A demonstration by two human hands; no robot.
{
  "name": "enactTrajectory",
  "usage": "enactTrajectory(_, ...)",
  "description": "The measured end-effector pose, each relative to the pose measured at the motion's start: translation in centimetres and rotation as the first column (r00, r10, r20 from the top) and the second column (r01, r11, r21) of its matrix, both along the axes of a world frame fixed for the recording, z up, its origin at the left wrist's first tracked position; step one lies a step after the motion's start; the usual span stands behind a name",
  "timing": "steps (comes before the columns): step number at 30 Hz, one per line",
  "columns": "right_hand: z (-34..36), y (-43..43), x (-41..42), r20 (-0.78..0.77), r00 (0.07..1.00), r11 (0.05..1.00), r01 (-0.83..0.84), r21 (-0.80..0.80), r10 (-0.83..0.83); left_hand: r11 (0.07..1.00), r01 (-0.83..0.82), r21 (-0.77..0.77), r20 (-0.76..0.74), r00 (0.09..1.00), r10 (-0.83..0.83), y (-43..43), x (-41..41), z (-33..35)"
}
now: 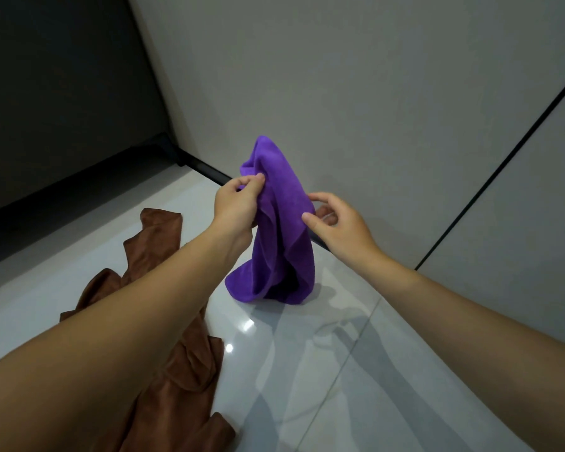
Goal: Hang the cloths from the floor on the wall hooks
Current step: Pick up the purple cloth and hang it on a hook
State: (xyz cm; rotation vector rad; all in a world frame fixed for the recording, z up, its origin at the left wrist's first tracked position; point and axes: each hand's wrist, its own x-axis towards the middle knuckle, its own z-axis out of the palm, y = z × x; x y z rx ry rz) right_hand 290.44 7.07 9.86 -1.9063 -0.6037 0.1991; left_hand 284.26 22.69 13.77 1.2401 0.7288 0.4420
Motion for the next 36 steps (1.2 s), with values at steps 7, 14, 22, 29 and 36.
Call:
enactTrajectory(7, -0.4, 0.2, -1.9, -0.043, 0.994, 0.994, -0.095, 0.062, 0.097, 0.994, -0.042, -0.099, 0.006, 0.999, 0.043, -0.7, 0.0, 0.1)
enactTrajectory(14, -0.7, 1.0, -2.0, 0.081, 0.996, 0.987, -0.053, 0.155, 0.04, 0.966, 0.109, -0.234, 0.042, 0.994, -0.102, -0.4, 0.1, 0.6)
enactTrajectory(22, 1.8, 0.3, 2.3, -0.187, 0.945, 0.916, 0.31, 0.255, -0.268, 0.942, 0.231, 0.245, -0.096, 0.972, -0.214, 3.6, -1.5, 1.6)
enactTrajectory(29, 2.4, -0.7, 3.1, -0.547, 0.833, 0.892, 0.184, 0.413, 0.081, 0.971, 0.203, 0.123, -0.046, 0.979, -0.199, 5.5, -1.9, 0.7)
enactTrajectory(36, 2.2, -1.2, 2.9, -0.46, 0.888, 0.983, 0.091, 0.161, -0.007, 0.907, 0.259, 0.333, -0.122, 0.965, -0.23, 5.9, -1.8, 0.1)
